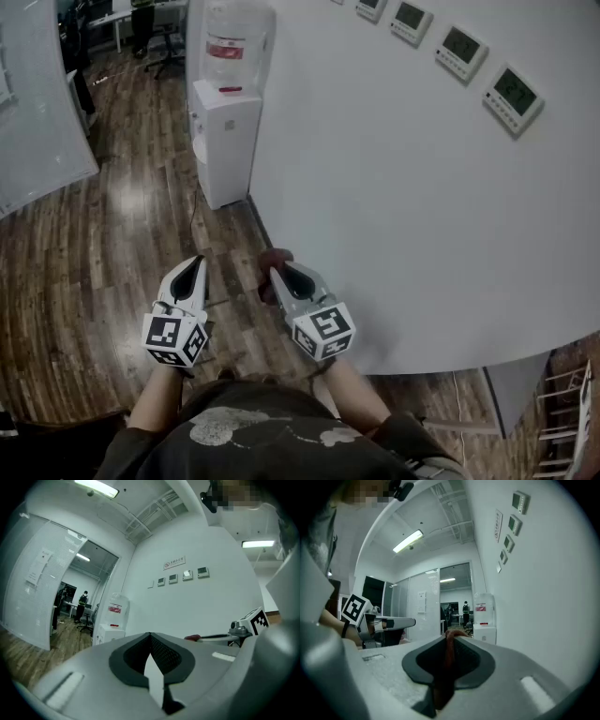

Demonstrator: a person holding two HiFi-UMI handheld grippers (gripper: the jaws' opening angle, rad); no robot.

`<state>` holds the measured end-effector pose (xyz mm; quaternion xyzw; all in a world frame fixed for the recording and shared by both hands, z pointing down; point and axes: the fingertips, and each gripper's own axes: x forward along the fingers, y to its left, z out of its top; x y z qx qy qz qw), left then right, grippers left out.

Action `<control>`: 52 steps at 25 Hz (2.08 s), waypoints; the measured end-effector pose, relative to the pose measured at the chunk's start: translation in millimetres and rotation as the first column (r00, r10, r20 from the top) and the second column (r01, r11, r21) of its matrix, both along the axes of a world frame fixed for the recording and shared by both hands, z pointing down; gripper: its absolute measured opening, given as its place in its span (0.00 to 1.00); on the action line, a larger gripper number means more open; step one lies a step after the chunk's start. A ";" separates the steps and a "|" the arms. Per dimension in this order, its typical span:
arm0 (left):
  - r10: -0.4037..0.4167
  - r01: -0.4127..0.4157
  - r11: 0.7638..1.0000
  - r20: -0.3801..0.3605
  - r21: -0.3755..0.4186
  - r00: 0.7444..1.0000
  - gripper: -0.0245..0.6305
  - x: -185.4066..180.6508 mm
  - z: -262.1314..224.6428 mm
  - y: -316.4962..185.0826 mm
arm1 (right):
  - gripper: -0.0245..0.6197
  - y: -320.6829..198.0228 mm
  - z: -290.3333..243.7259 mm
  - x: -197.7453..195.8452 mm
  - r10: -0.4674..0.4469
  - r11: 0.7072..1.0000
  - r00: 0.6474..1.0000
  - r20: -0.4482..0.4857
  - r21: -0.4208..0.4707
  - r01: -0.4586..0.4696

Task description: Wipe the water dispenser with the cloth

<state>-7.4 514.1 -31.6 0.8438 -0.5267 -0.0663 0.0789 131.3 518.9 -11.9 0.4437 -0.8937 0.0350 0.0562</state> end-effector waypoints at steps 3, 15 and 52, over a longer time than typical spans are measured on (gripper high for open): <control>0.002 -0.002 1.000 0.001 0.003 1.000 0.06 -4.1 -0.7 -1.3 | 0.10 -1.8 1.1 -2.5 0.000 1.000 1.000 -0.002 0.002 0.000; -0.040 0.040 0.999 -0.024 -0.009 0.999 0.07 -33.7 4.9 -13.3 | 0.10 -10.7 6.4 -16.7 0.026 1.000 1.000 0.012 -0.009 -0.026; -0.152 0.152 0.984 0.002 -0.095 0.988 0.07 -29.1 39.2 -242.4 | 0.10 -267.4 39.0 7.8 -0.025 0.996 0.998 0.055 -0.084 0.029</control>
